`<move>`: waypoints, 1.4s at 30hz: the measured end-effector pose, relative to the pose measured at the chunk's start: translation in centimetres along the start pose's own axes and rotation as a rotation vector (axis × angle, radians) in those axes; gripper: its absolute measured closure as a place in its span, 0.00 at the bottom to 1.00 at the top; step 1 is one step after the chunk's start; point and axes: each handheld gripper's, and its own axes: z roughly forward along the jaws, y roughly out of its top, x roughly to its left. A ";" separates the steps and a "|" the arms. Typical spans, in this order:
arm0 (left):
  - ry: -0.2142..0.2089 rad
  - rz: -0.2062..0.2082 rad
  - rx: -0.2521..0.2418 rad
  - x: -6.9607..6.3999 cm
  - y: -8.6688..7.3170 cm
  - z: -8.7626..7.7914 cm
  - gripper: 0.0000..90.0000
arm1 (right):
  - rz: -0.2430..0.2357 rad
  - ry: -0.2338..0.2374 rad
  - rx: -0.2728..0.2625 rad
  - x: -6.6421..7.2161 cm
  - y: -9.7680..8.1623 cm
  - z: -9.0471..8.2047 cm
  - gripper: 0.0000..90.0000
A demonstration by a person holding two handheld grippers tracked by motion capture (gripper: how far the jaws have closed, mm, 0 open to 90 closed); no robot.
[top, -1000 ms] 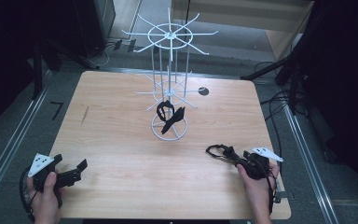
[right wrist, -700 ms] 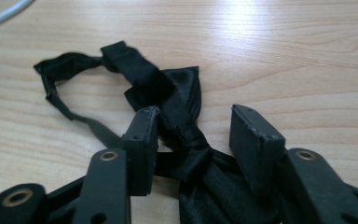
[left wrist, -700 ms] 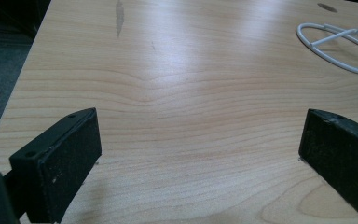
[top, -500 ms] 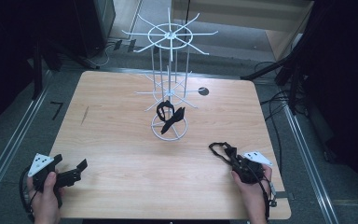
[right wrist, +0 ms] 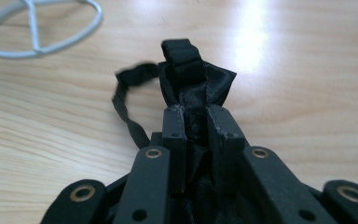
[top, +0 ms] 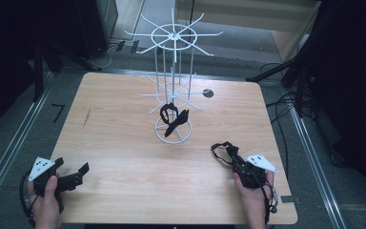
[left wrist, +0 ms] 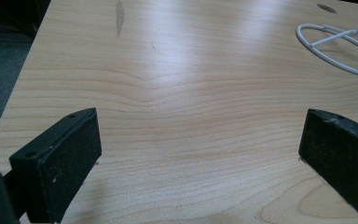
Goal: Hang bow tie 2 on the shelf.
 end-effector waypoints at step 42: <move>-0.001 0.001 0.001 0.0 0.0 0.0 0.00 | -0.088 0.112 -0.293 5.1 7.4 -5.5 0.87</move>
